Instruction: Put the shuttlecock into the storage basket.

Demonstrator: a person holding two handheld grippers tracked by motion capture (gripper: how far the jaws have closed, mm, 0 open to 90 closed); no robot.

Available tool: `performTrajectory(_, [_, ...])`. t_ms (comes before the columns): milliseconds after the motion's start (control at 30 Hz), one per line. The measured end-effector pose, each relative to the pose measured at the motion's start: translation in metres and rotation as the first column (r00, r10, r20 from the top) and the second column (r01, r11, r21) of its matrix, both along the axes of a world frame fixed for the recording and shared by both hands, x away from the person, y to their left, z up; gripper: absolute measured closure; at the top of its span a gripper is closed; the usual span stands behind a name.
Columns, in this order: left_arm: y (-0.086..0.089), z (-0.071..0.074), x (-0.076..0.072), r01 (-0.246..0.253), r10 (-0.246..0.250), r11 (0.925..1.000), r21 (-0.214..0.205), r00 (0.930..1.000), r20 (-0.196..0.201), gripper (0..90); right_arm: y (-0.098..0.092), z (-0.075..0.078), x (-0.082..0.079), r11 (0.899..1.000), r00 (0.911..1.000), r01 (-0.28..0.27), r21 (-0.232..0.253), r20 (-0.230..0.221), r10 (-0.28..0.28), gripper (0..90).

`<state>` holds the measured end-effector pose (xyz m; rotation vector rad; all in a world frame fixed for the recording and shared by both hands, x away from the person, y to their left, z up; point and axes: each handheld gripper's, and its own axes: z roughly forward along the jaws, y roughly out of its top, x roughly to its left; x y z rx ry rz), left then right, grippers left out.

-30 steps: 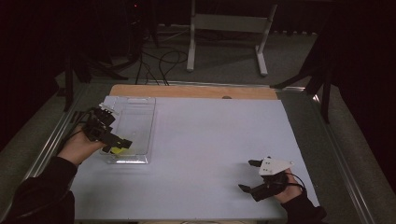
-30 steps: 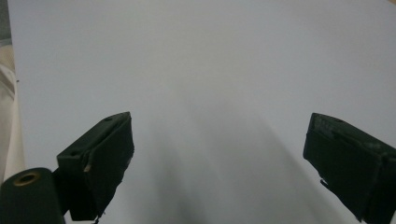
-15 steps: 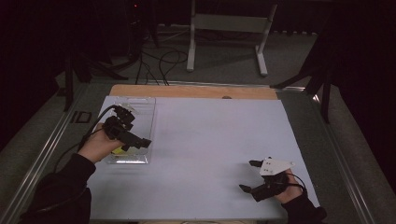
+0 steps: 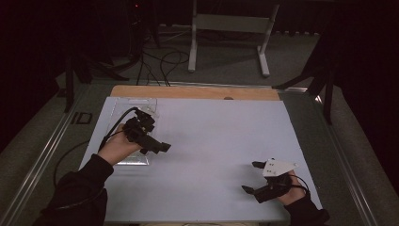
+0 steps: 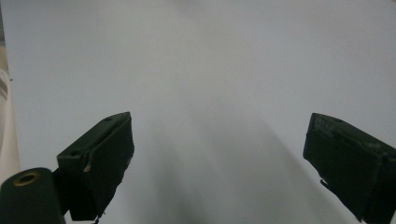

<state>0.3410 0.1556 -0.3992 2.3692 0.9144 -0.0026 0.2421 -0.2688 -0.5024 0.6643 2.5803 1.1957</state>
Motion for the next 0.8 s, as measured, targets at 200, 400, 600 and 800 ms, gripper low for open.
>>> performTrajectory(200, [-0.018, -0.002, -0.002, 0.046, -0.046, 0.9988, -0.018, 0.9989, 0.0, 0.0, -0.001, 0.0, 0.0, 1.0, 1.0, 0.0, 0.001, 0.005, 0.0, 8.8])
performTrajectory(400, [-0.032, -0.007, -0.006, 0.088, -0.088, 0.9959, -0.023, 0.996, 0.014, 0.0, -0.001, -0.001, 0.0, 1.0, 1.0, 0.002, -0.002, -0.003, -0.002, 8.8])
performTrajectory(600, [-0.047, -0.016, -0.014, 0.15, -0.148, 0.9882, -0.033, 0.9882, 0.038, 0.0, -0.001, -0.002, 0.0, 1.0, 1.0, 0.002, -0.007, -0.005, -0.002, 8.8])
performTrajectory(800, [-0.057, -0.023, -0.021, 0.203, -0.2, 0.9777, -0.055, 0.9784, 0.052, 0.0, 0.0, -0.002, -0.001, 1.0, 1.0, -0.001, -0.008, -0.002, 0.001, 8.8])
